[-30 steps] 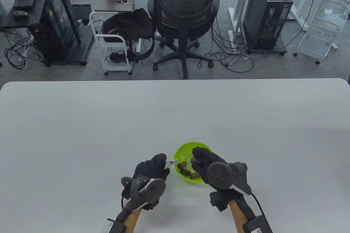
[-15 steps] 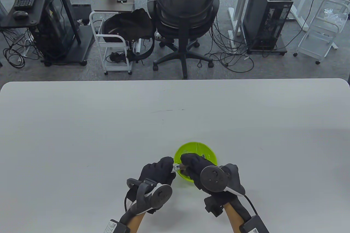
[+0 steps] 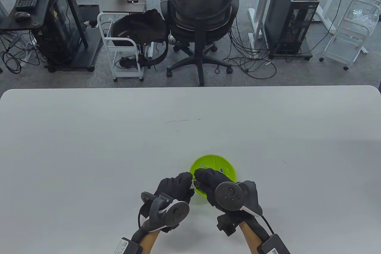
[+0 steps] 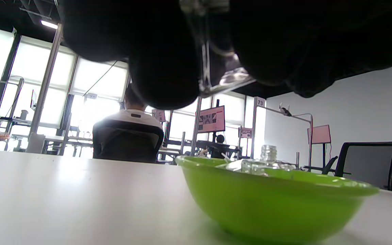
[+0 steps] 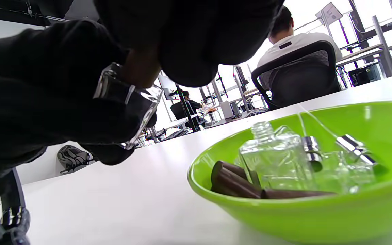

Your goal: Assemble perfume bottles from components

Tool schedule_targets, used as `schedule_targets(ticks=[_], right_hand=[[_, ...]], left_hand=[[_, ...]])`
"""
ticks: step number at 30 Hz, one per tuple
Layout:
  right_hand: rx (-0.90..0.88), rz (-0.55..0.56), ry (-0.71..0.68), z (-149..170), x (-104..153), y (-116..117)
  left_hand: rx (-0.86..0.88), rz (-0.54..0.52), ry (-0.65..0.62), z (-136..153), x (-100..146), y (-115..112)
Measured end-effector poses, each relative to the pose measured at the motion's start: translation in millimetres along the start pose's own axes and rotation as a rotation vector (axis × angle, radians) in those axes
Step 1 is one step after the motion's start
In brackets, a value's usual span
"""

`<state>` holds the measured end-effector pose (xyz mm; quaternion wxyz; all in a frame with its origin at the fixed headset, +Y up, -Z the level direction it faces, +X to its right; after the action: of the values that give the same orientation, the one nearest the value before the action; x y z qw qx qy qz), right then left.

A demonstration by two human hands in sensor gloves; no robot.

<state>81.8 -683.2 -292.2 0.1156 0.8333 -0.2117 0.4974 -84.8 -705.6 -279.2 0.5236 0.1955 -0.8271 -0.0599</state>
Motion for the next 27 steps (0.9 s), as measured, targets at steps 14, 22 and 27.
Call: schedule_targets(ticks=[14,22,27], right_hand=[[0.517,0.045,0.199,63,26,-43],[0.568,-0.078,0.421,146,67,-34],[0.544,-0.111,0.463,165,78,-26]], left_hand=[[0.13,-0.034,0.145,34,-1,-7],[0.139,-0.031,0.288,55,-10,-11],[0.152,-0.062,0.416,71,-30,-16]])
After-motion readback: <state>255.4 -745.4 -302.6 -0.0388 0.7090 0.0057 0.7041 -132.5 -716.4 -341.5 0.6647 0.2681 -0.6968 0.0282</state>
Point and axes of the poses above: the tracker on the back of each hand, its own z axis roughly to the little-finger side, its own x axis roughly from the fingertips to the wrist, y = z × x, the point moved 1 cm from there along -x, roughly from the wrist to the fingertips, and after that the axes turned 1 degree about -x, right-handed, at the moved point
